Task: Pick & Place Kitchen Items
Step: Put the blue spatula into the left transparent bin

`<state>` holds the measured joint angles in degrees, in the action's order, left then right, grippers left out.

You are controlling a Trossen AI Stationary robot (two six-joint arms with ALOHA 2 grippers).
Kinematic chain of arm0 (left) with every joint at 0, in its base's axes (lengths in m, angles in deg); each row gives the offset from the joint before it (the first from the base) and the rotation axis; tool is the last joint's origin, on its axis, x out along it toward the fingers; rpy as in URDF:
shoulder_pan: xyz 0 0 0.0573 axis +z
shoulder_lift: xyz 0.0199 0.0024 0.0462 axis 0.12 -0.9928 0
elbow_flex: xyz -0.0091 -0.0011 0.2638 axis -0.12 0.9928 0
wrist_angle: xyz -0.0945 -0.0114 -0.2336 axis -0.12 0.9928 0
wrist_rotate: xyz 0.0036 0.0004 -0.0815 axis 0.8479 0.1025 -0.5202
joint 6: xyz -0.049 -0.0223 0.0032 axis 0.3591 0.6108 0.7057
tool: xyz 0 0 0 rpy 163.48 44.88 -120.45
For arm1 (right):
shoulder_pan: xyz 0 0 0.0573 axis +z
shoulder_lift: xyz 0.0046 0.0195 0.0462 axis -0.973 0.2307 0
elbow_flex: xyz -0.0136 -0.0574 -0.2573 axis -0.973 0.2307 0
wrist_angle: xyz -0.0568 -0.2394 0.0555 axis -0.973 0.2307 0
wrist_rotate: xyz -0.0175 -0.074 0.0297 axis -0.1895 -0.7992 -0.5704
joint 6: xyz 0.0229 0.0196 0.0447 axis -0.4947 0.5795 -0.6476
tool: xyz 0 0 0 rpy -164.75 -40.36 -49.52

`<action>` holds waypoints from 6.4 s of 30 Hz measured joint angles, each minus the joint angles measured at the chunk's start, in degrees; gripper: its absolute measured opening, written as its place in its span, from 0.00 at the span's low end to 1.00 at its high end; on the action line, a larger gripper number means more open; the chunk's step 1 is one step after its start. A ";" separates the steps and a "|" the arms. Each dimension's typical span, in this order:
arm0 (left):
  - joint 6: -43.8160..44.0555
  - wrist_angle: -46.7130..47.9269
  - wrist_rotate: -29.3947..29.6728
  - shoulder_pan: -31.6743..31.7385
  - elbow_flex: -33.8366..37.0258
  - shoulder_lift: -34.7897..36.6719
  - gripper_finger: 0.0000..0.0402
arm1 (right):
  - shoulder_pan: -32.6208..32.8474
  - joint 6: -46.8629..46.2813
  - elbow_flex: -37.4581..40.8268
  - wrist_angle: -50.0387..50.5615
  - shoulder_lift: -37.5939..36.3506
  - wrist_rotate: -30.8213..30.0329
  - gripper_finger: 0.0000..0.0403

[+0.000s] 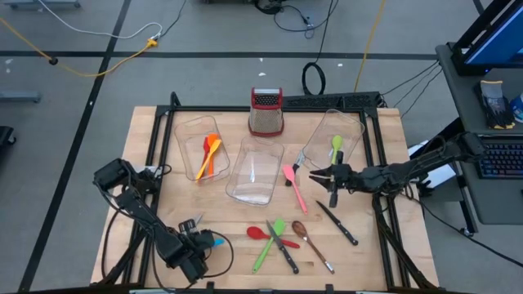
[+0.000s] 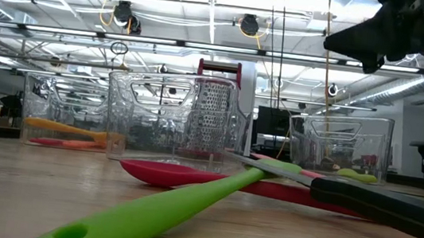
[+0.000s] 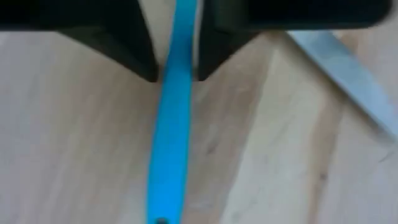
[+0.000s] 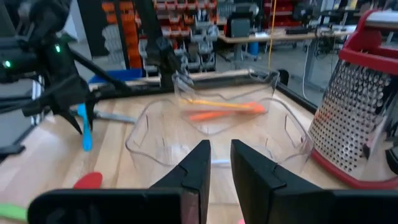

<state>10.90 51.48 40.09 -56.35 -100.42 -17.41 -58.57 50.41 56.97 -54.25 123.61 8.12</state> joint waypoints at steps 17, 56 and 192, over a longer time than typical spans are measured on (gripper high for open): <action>-5.19 19.24 2.47 1.87 -11.30 3.02 0.03 | 0.02 6.64 0.74 -13.74 0.01 12.27 0.15; -7.97 -0.49 -0.87 23.56 -15.47 19.15 0.03 | 10.23 69.15 -39.51 -9.76 51.50 -11.45 0.27; -84.84 -91.10 17.16 23.07 19.52 29.77 0.48 | -4.11 10.05 -37.42 -29.25 50.04 35.92 0.05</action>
<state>-73.93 -39.61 57.25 -33.28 -80.90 12.36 -62.68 60.46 19.55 -83.50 173.65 44.04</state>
